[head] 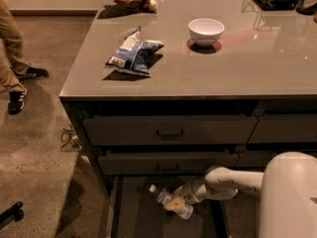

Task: Place blue plastic bottle into bottom drawer

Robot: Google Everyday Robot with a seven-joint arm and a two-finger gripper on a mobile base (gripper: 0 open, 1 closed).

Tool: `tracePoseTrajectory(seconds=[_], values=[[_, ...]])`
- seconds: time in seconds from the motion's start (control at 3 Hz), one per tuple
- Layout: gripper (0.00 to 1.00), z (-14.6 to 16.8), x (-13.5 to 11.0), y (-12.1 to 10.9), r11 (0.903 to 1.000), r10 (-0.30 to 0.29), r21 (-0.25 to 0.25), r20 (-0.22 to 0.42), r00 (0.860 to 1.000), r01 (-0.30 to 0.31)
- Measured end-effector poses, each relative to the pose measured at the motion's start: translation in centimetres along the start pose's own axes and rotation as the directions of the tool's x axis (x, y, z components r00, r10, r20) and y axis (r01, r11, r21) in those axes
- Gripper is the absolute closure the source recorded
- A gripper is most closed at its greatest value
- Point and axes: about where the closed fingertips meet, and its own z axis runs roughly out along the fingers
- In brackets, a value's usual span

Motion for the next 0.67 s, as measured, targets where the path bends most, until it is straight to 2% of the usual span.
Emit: tracePoseTrajectory(seconds=[0.33, 0.67], values=[[1.0, 1.9, 1.9, -1.3, 0.9989, 0.033, 0.033, -0.018, 0.999, -0.032], [0.83, 3.8, 3.6, -2.4, 0.9964, 0.075, 0.043, -0.031, 0.997, -0.073]])
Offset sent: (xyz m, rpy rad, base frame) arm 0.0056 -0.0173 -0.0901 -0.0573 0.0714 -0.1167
